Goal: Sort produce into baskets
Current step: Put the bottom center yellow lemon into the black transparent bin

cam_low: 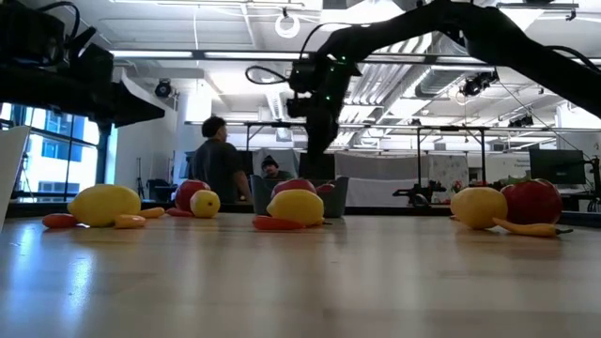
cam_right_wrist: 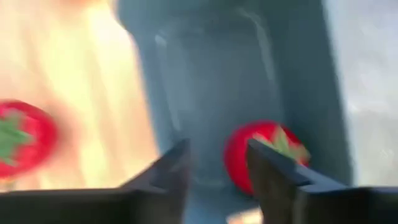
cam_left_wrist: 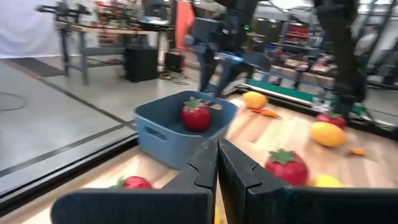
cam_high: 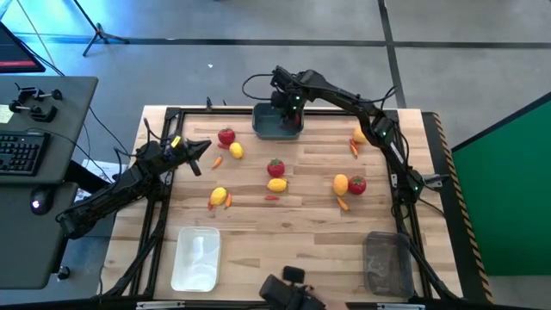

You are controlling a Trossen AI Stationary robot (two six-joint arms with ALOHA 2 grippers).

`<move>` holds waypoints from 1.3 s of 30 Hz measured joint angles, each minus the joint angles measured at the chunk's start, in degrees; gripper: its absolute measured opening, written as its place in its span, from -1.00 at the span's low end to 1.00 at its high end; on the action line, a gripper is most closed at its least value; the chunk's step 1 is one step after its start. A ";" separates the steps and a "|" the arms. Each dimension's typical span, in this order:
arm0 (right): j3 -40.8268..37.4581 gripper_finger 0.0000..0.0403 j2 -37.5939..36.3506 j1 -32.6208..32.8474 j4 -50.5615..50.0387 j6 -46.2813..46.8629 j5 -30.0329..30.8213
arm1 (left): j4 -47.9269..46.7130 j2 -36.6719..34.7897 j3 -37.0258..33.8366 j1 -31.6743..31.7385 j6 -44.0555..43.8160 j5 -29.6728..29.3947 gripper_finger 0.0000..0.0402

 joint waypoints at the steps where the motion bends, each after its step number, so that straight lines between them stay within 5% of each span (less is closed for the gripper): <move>1: -0.06 -0.54 0.00 0.58 0.77 0.00 -1.42 | -0.22 0.18 0.19 -0.02 -0.02 1.06 -1.00; 5: -0.20 -0.95 0.00 3.00 4.61 0.18 -5.42 | -2.09 1.73 1.28 -0.02 0.04 2.66 -1.00; 19: -16.19 -1.00 -1.51 14.94 39.81 10.62 -5.67 | -2.12 10.91 1.84 -0.02 0.05 5.21 -1.00; 30: -47.23 -1.00 -16.00 16.66 70.19 19.80 1.75 | -1.62 12.82 1.86 0.00 -1.78 7.65 -1.00; 39: -63.01 -1.00 -35.30 19.13 67.12 16.59 3.24 | -0.72 12.83 1.91 -0.42 -2.18 9.07 -1.00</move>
